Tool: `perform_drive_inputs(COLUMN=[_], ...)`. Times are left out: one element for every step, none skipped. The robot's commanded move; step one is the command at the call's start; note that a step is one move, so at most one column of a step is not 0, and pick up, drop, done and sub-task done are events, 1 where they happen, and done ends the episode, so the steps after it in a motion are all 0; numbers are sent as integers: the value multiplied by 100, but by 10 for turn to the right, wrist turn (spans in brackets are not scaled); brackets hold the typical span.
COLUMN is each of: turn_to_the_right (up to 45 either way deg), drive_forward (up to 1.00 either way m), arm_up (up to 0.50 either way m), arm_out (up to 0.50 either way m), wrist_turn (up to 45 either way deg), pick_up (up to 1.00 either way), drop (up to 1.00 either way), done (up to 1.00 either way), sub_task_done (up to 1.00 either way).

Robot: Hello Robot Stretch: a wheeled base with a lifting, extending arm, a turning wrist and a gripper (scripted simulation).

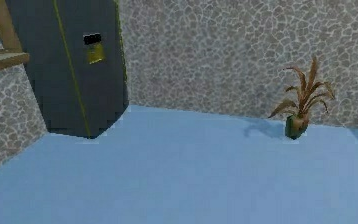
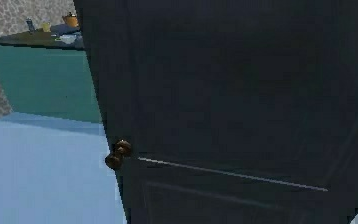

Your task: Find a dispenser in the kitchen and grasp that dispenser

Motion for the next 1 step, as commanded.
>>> perform_drive_inputs(turn_to_the_right=[120], drive_forward=[0], arm_up=[0], arm_out=[0], wrist_turn=[0], pick_up=[0], drop=[0], done=[0], sub_task_done=[0])
